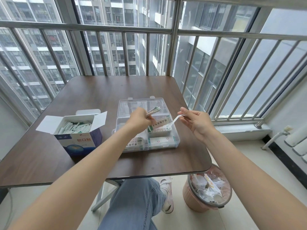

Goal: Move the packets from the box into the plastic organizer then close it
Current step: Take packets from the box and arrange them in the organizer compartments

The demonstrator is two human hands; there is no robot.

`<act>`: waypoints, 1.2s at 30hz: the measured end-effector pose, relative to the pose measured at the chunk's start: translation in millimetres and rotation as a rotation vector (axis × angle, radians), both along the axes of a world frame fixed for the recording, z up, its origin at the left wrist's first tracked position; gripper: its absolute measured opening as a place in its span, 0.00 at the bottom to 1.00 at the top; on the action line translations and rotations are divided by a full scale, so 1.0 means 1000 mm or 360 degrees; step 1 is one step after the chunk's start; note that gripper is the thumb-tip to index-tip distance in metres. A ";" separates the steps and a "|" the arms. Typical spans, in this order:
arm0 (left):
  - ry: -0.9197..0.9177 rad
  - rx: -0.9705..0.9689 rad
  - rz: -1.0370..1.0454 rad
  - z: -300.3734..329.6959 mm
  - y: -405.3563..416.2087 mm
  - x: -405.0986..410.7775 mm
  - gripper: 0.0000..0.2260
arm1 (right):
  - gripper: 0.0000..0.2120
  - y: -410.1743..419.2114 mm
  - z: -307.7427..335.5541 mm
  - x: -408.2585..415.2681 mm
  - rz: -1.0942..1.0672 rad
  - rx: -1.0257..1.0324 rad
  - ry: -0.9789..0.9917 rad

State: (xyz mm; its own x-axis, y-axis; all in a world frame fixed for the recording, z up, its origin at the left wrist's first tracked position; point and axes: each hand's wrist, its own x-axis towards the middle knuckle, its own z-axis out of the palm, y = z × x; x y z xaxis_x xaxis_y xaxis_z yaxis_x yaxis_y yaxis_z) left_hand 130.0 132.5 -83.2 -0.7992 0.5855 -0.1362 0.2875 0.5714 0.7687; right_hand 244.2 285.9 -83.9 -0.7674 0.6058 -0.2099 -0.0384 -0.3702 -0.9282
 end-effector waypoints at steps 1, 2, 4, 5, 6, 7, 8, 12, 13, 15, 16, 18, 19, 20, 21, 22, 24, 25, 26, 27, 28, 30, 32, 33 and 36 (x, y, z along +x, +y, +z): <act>0.0015 -0.0022 -0.0020 -0.001 0.001 0.000 0.05 | 0.08 0.001 0.001 0.001 -0.0010 -0.0029 0.0019; 0.0036 -0.0040 -0.0043 -0.002 0.003 0.001 0.05 | 0.09 0.003 0.001 0.003 -0.0013 -0.0046 0.0027; 0.0111 -0.0081 -0.0079 -0.003 0.004 0.002 0.05 | 0.09 0.004 0.002 0.005 0.0029 -0.0048 0.0032; 0.0148 -0.0105 -0.0092 -0.003 0.005 0.002 0.05 | 0.08 0.005 0.003 0.006 0.0063 -0.0028 0.0031; 0.0180 -0.0118 -0.0101 -0.003 0.006 0.003 0.05 | 0.06 0.005 0.004 0.007 0.0094 0.0001 0.0027; 0.0200 -0.0126 -0.0107 -0.003 0.006 0.003 0.04 | 0.03 0.005 0.004 0.007 0.0112 0.0030 0.0020; 0.0216 -0.0133 -0.0114 -0.003 0.006 0.004 0.04 | 0.02 0.005 0.004 0.007 0.0111 0.0056 0.0008; 0.0287 -0.0157 -0.0121 -0.003 0.004 0.003 0.03 | 0.06 0.007 0.004 0.006 0.0014 0.0253 -0.0209; 0.0303 -0.0164 -0.0118 -0.004 0.003 0.003 0.03 | 0.07 0.006 0.003 0.005 0.0019 0.0333 -0.0283; 0.0307 -0.0157 -0.0113 -0.005 0.002 0.001 0.02 | 0.09 0.003 0.001 0.001 0.0058 0.0463 -0.0397; 0.0295 -0.0141 -0.0109 -0.006 0.001 0.001 0.02 | 0.09 0.001 0.000 0.000 0.0076 0.0516 -0.0445; 0.0267 -0.0105 -0.0092 -0.008 0.000 0.001 0.04 | 0.08 -0.003 -0.003 -0.004 0.0101 0.0628 -0.0530; 0.0250 -0.0095 -0.0087 -0.009 0.000 0.000 0.05 | 0.07 -0.006 -0.005 -0.007 0.0110 0.0678 -0.0568; 0.0233 -0.0087 -0.0084 -0.010 -0.001 -0.001 0.05 | 0.08 -0.008 -0.007 -0.008 0.0120 0.0727 -0.0605; 0.0213 -0.0080 -0.0082 -0.010 -0.001 -0.002 0.05 | 0.08 -0.009 -0.009 -0.010 0.0128 0.0782 -0.0635; 0.0189 -0.0073 -0.0077 -0.010 -0.002 -0.002 0.04 | 0.08 -0.010 -0.011 -0.012 0.0134 0.0850 -0.0658; 0.0120 -0.0045 -0.0048 -0.012 -0.003 -0.004 0.04 | 0.05 -0.011 -0.014 -0.015 0.0147 0.1033 -0.0719; 0.0093 -0.0032 -0.0030 -0.013 -0.004 -0.005 0.04 | 0.05 -0.011 -0.015 -0.016 0.0154 0.1122 -0.0762; 0.0085 -0.0023 -0.0016 -0.014 -0.005 -0.006 0.05 | 0.06 -0.012 -0.017 -0.017 0.0162 0.1192 -0.0795; 0.0086 -0.0016 -0.0002 -0.015 -0.005 -0.007 0.06 | 0.07 -0.014 -0.018 -0.018 0.0169 0.1242 -0.0816; 0.0085 -0.0005 0.0013 -0.016 -0.004 -0.007 0.07 | 0.07 -0.015 -0.018 -0.019 0.0172 0.1286 -0.0836; 0.0068 0.0020 0.0034 -0.017 -0.004 -0.008 0.09 | 0.07 -0.019 -0.018 -0.020 0.0172 0.1370 -0.0871; 0.0049 0.0029 0.0018 -0.016 -0.004 -0.007 0.07 | 0.07 -0.022 -0.016 -0.020 0.0187 0.1455 -0.0908; 0.0048 0.0019 0.0011 -0.016 -0.005 -0.006 0.05 | 0.07 -0.024 -0.016 -0.020 0.0200 0.1505 -0.0934; 0.0109 -0.0042 -0.0028 -0.015 -0.006 -0.006 0.04 | 0.09 -0.028 -0.013 -0.018 0.0245 0.1621 -0.0988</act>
